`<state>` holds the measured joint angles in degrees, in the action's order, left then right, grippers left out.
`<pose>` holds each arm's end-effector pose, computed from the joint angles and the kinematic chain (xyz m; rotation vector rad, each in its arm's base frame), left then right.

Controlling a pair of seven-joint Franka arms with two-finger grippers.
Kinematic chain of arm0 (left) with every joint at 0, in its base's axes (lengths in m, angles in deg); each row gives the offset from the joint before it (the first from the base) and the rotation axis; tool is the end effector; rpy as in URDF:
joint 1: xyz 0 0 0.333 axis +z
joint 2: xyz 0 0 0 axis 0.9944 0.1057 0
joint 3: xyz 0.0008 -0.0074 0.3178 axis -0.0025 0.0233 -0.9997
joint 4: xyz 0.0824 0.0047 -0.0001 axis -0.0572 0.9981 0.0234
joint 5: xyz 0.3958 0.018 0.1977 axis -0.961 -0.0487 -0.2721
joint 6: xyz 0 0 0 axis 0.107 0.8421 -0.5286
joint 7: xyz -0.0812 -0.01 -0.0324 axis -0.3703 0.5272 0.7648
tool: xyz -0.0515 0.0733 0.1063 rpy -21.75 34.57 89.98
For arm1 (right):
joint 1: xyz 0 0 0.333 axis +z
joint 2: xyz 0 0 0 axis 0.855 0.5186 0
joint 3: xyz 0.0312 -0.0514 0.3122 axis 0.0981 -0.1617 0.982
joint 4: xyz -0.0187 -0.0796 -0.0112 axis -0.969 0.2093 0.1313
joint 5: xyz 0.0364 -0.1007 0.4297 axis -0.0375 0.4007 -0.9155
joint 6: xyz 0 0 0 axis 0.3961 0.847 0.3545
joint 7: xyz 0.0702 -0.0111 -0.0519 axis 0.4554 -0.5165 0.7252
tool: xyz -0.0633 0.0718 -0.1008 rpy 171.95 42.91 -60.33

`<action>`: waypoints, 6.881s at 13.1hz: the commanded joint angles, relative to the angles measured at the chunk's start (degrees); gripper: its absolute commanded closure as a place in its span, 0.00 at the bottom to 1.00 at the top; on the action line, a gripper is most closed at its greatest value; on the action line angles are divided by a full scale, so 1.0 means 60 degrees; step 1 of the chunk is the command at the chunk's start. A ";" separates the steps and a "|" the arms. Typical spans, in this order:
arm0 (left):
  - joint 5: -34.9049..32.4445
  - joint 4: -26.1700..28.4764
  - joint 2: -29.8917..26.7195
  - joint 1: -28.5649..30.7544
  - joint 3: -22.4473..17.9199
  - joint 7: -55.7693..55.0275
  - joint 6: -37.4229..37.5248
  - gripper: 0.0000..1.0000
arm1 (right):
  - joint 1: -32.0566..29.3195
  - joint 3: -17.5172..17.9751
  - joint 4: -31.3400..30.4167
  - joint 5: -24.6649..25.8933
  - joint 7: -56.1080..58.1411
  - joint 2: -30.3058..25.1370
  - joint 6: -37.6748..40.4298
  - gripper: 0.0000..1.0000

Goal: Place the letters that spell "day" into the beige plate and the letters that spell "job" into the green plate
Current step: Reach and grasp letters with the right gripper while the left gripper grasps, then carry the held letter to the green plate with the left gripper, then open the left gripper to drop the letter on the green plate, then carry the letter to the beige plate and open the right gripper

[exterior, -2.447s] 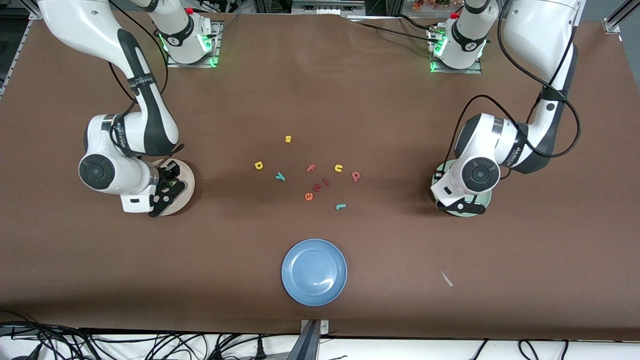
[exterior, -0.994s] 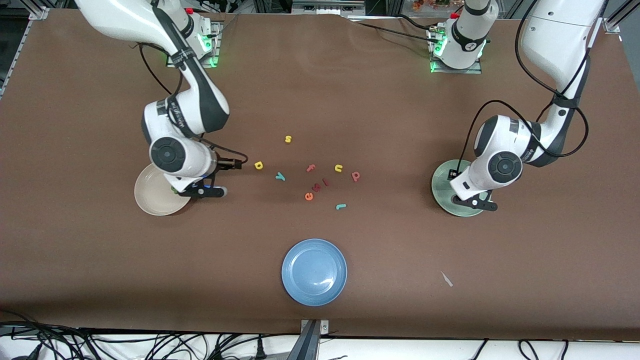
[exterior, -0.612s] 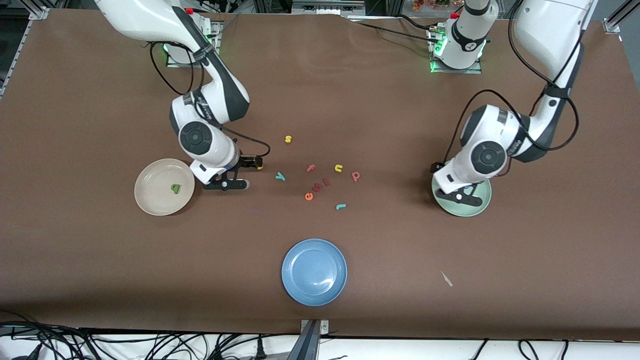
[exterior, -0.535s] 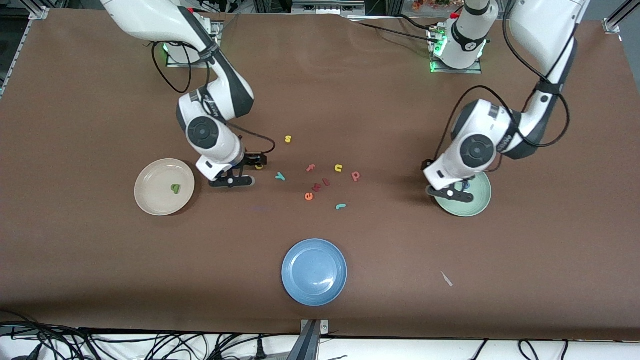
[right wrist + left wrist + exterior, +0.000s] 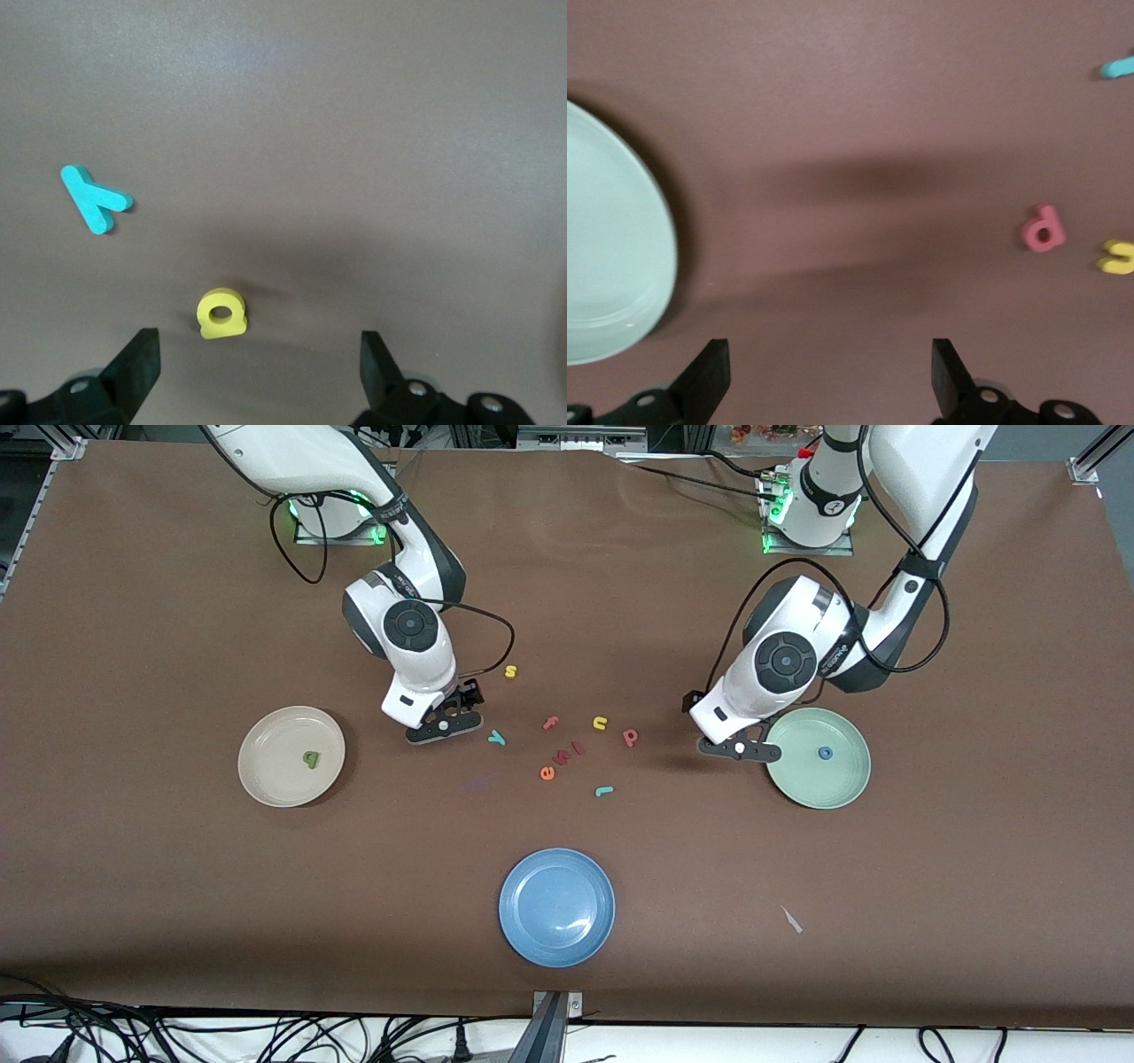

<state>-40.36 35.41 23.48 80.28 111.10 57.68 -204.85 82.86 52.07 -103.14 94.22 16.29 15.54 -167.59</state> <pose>0.5690 -0.2879 0.2087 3.1186 -0.1130 -0.3152 0.5219 0.3271 0.1341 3.0006 0.4977 -0.0250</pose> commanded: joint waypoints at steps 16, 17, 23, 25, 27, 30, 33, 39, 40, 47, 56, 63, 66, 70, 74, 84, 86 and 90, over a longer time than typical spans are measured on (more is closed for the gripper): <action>-0.1637 -0.2293 0.3114 -0.2100 -0.0099 -0.4239 -0.1573 0.60 | -0.0076 0.0316 -0.0302 0.0091 0.0610 0.0398 -0.1112 0.01; -0.1637 -0.2293 0.3157 -0.2100 -0.0085 -0.4282 -0.1689 0.61 | -0.0061 0.0316 -0.0302 0.0018 0.0596 0.0398 -0.1083 0.01; -0.1652 -0.2234 0.3304 -0.2086 -0.0114 -0.4444 -0.1968 0.68 | -0.0076 0.0374 -0.0288 -0.0085 0.0698 0.0281 -0.0673 0.01; -0.1652 -0.2220 0.3304 -0.2085 -0.0114 -0.4444 -0.1954 0.84 | -0.0090 0.0374 -0.0288 -0.0085 0.0814 0.0281 -0.0658 0.01; -0.1652 -0.2220 0.3290 -0.2085 -0.0114 -0.4444 -0.1954 0.98 | -0.0236 0.0374 -0.0288 -0.0172 0.1209 0.0238 -0.0658 0.01; -0.1652 -0.2234 0.3202 -0.1984 -0.0114 -0.4356 -0.1808 1.00 | -0.0281 0.0374 -0.0259 -0.0888 0.1853 0.0106 -0.0439 0.01; -0.2090 -0.2307 0.2895 -0.1939 -0.0099 -0.4312 -0.0975 1.00 | -0.0281 0.0345 -0.0273 -0.0978 0.2525 0.0076 -0.0467 0.01; -0.2106 -0.2293 0.1914 -0.0988 -0.0070 -0.2295 0.0665 1.00 | -0.0427 0.0330 -0.0273 -0.0993 0.3730 0.0208 -0.0687 0.01; -0.2106 -0.2293 0.1782 -0.0885 -0.0070 -0.1884 0.1016 1.00 | -0.0413 0.0330 -0.0302 -0.0993 0.3759 0.0280 -0.0832 0.02; -0.2121 -0.2147 0.1181 0.0491 -0.0070 0.0752 0.2336 1.00 | -0.0413 0.0330 -0.0566 -0.0993 0.4037 0.0399 -0.1332 0.18; -0.2775 -0.1518 0.1297 0.1897 -0.0099 0.2572 0.2646 1.00 | -0.0398 0.0360 -0.0522 -0.0978 0.4053 0.0413 -0.1332 0.43; -0.2956 -0.0947 0.1722 0.2103 -0.0099 0.2646 0.2063 1.00 | -0.0398 0.0389 -0.0478 -0.0964 0.4038 0.0428 -0.1347 0.49; -0.2970 -0.0769 0.1795 0.2293 -0.0099 0.2661 0.1665 1.00 | -0.0354 0.0389 -0.0478 -0.0964 0.4038 0.0428 -0.1361 0.53; -0.2941 -0.0740 0.1926 0.2411 -0.0084 0.2705 0.1562 0.74 | -0.0296 0.0389 -0.0449 -0.0964 0.4009 0.0471 -0.1390 0.56; -0.2824 -0.0798 0.1913 0.2397 -0.0070 0.2690 0.1591 0.00 | -0.0281 0.0389 -0.0449 -0.0964 0.4009 0.0559 -0.1566 0.63; -0.1609 -0.2685 0.1487 0.1975 0.0546 0.2661 0.2879 0.00 | -0.0383 0.0345 -0.0303 -0.1007 0.4067 0.0137 -0.1072 1.00; -0.1593 -0.3082 0.1561 0.1680 0.0545 0.2661 0.2880 0.00 | -0.0689 0.0039 -0.0113 -0.1008 0.4082 -0.0287 0.0039 1.00; -0.1564 -0.3376 0.1561 0.1211 0.0545 0.2471 0.2895 0.00 | -0.0911 -0.1043 -0.0126 -0.1022 0.4460 -0.0685 0.0645 1.00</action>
<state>-51.22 17.03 32.54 88.78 114.88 72.65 -188.84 77.74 48.88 -103.01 89.33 40.50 13.01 -165.00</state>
